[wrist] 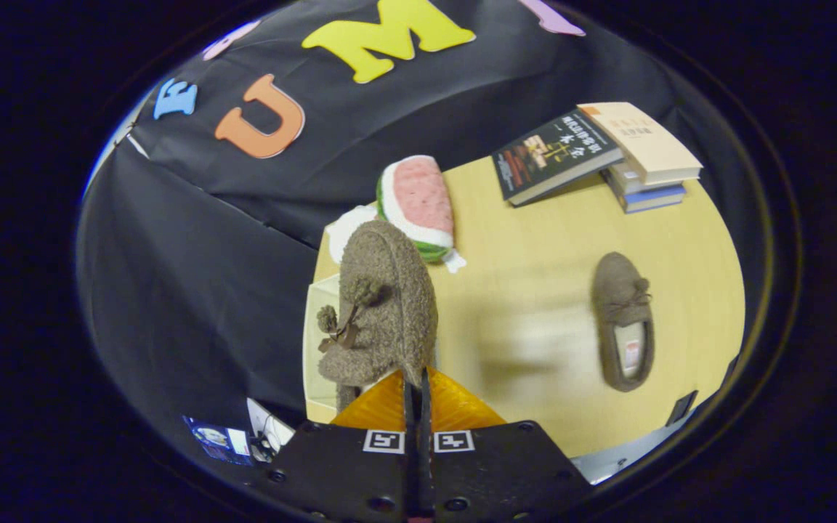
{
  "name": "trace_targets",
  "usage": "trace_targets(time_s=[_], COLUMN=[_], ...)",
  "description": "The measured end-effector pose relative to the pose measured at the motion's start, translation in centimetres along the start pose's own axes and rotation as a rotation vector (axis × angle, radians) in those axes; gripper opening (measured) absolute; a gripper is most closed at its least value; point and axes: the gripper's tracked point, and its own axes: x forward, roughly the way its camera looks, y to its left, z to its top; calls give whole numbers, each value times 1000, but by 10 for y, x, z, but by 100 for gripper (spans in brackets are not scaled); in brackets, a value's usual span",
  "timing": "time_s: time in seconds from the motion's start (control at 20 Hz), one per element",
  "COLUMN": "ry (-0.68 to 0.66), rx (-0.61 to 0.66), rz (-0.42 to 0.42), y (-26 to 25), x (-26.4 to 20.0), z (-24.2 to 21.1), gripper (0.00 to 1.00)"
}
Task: Open the storage box then place both shoes into the box .Put the left shoe in first, then the right shoe, with the right side of both shoes facing outward in a uniform manner.
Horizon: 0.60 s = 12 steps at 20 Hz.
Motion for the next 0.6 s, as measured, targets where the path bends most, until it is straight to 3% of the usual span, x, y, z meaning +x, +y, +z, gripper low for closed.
trace_targets(time_s=[0.3,0.6], ry=[69,99], rx=[22,31], rz=[21,-128], y=[82,83], x=[92,190], z=[-20,-40], gripper=[0,0])
